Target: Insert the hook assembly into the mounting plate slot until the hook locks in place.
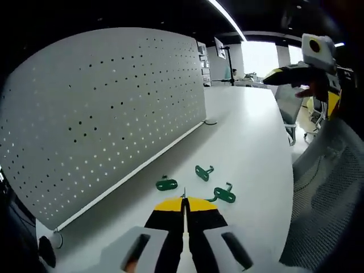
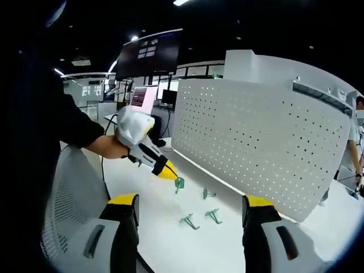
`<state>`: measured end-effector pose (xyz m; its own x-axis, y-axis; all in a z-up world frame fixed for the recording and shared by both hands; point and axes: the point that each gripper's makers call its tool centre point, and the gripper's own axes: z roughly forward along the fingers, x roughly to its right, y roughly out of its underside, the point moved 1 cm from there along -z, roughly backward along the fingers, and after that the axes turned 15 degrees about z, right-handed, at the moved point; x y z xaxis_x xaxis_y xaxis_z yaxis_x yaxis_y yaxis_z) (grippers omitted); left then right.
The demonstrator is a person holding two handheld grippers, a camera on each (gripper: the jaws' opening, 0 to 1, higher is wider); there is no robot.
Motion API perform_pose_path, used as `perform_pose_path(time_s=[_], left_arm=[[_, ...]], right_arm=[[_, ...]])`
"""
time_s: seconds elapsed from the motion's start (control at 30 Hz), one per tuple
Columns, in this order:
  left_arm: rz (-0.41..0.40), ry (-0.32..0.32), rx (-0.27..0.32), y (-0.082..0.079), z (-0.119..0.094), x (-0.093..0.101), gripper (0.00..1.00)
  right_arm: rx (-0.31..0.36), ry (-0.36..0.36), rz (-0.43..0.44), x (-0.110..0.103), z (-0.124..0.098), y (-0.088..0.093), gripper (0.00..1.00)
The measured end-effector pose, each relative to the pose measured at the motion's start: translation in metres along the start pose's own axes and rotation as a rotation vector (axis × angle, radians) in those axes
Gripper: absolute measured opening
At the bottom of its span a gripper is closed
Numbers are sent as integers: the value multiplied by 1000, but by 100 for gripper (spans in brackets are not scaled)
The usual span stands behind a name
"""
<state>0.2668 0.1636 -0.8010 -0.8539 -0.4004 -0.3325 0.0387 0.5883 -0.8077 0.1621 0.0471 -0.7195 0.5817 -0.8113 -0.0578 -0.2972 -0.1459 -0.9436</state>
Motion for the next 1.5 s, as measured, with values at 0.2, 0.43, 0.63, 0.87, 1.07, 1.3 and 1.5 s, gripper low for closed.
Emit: perform_pose_path(time_s=[0.2,0.43,0.63,0.87,1.07,1.3,1.5], left_arm=[[-65,15,26,-18,-10,2,1],[-122,57,62,-41,-18,10,1],[-193,92,91,-58,-23,18,1],[-296,158,103,-69,-27,26,1],[-327,191,114,-79,-30,33,1],[-354,232,137,-92,-32,42,1],[-383,267,153,-100,-35,50,1]], right_arm=[[24,-12,1,-7,5,-6,51],[43,-25,0,-15,10,-12,39],[53,-33,-8,-21,16,-16,33],[58,-24,-38,-25,23,-16,28],[59,-14,-22,-24,28,-16,24],[42,23,-11,-21,33,-11,17],[26,40,-27,-19,36,-6,14]])
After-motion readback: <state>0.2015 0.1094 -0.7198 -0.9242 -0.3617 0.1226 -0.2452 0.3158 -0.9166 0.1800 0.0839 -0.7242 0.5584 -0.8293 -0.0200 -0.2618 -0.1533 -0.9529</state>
